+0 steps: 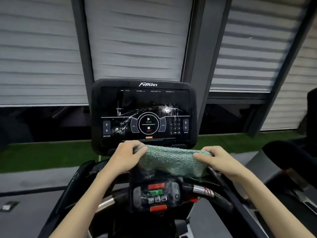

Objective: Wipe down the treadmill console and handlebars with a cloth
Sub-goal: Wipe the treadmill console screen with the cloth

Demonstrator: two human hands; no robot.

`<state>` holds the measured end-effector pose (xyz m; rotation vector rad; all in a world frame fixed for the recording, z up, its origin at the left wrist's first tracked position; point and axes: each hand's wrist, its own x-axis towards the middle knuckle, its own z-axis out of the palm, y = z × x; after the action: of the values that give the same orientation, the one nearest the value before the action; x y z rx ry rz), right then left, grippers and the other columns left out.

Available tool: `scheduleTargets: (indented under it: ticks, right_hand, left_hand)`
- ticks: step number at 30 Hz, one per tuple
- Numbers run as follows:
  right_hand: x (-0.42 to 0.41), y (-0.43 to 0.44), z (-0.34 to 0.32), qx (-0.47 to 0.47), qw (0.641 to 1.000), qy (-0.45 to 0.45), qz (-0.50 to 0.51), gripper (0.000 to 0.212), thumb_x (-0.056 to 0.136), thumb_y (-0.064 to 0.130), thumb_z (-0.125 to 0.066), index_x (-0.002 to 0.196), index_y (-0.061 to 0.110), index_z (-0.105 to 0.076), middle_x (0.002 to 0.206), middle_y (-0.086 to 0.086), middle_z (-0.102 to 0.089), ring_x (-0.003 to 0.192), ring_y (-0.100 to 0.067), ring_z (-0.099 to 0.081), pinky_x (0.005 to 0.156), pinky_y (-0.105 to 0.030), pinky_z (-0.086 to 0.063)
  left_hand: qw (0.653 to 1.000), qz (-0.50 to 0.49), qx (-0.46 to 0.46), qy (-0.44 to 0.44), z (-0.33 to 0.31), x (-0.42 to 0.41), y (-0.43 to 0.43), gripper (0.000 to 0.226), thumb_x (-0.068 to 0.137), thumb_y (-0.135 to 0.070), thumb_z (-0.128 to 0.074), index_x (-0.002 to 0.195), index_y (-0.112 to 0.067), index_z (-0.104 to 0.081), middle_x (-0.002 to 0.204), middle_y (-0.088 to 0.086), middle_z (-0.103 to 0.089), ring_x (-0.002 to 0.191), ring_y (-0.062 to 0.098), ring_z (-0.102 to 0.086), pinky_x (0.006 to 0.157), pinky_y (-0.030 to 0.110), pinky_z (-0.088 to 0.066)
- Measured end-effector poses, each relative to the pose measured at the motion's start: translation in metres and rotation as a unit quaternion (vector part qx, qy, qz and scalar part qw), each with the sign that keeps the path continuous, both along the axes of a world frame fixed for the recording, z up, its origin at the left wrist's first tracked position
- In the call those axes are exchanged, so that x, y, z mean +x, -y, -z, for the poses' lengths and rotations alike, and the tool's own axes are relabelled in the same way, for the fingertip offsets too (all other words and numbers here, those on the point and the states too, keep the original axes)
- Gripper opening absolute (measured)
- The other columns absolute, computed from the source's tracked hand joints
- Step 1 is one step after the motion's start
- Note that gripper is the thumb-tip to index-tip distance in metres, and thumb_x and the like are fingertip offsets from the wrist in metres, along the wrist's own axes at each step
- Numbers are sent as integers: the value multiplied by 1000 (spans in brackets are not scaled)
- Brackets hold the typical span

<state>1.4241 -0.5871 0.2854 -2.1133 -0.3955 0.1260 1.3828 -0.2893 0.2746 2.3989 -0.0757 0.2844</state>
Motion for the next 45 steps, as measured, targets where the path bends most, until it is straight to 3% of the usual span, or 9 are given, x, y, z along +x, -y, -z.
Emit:
scheduleTargets:
  ticks: [3, 8, 18, 23, 26, 29, 38, 42, 45]
  right_hand:
    - [24, -11, 1, 14, 998, 42, 44, 27, 87, 24, -69, 66, 15, -53, 54, 17, -51, 53, 2, -45, 52, -12, -33]
    - [54, -32, -14, 44, 990, 92, 102, 17, 78, 26, -73, 68, 22, -61, 67, 8, -64, 69, -12, -62, 66, -33, -49]
    - [121, -32, -15, 53, 989, 78, -111, 24, 98, 29, -52, 112, 36, -70, 108, -4, -72, 104, -27, -65, 97, -45, -49]
    - [166, 1, -23, 225, 968, -5, -108, 25, 97, 1, -46, 111, 9, -66, 104, -4, -74, 101, -21, -68, 92, -30, -52]
    - [201, 16, -15, 186, 978, 73, -52, 28, 88, 14, -68, 114, 25, -63, 111, 3, -69, 107, -13, -63, 97, -35, -49]
    - [218, 16, -4, 168, 965, -75, -187, 64, 85, 32, -71, 138, 41, -38, 122, 0, -66, 117, -17, -60, 101, -40, -46]
    - [229, 12, 5, 309, 918, -105, -224, 71, 79, -3, -74, 134, 33, -45, 117, -25, -64, 106, -43, -62, 89, -49, -53]
    - [228, 8, 5, 306, 925, -107, -199, 76, 65, -13, -78, 131, 13, -52, 120, -21, -64, 110, -38, -62, 94, -48, -52]
    - [227, -1, 2, 239, 961, -72, -120, 67, 68, -15, -77, 125, 16, -58, 111, -14, -69, 101, -30, -68, 90, -45, -54]
  left_hand:
    - [999, -23, -45, 11, -5, 24, 5, 19, 93, -38, -59, 79, -31, -69, 91, -13, -69, 106, 17, -58, 94, 40, -46]
    - [997, -53, -62, -9, -22, 62, 43, 24, 91, -32, -57, 79, -16, -71, 75, -3, -67, 60, 7, -53, 50, 12, -36]
    - [942, 73, -314, -93, -14, 137, 101, 54, 78, -71, -55, 103, -27, -72, 100, -7, -75, 97, 7, -68, 92, 39, -55]
    - [957, 58, -281, -53, -20, 174, 109, 13, 92, -27, -66, 102, -27, -74, 97, -8, -75, 90, 6, -69, 81, 27, -51]
    - [932, 73, -345, -79, -29, 187, 112, 22, 97, -11, -55, 109, -21, -72, 105, -3, -75, 97, 12, -70, 80, 23, -51]
    - [902, 94, -405, -112, -36, 195, 116, 29, 99, -7, -47, 116, -16, -68, 110, 4, -73, 104, 16, -68, 83, 29, -55]
    - [905, 58, -419, -51, -17, 221, 108, 48, 81, -26, -77, 119, -43, -53, 111, 5, -70, 97, 19, -70, 77, 31, -56]
    - [970, 103, -218, -34, -3, 225, 98, 62, 51, -38, -93, 106, -46, -65, 129, -15, -52, 114, 15, -61, 96, 40, -53]
    - [993, 45, -110, 17, 0, 229, 94, 38, 69, -38, -85, 94, -56, -65, 130, -28, -39, 115, 13, -55, 101, 43, -48]
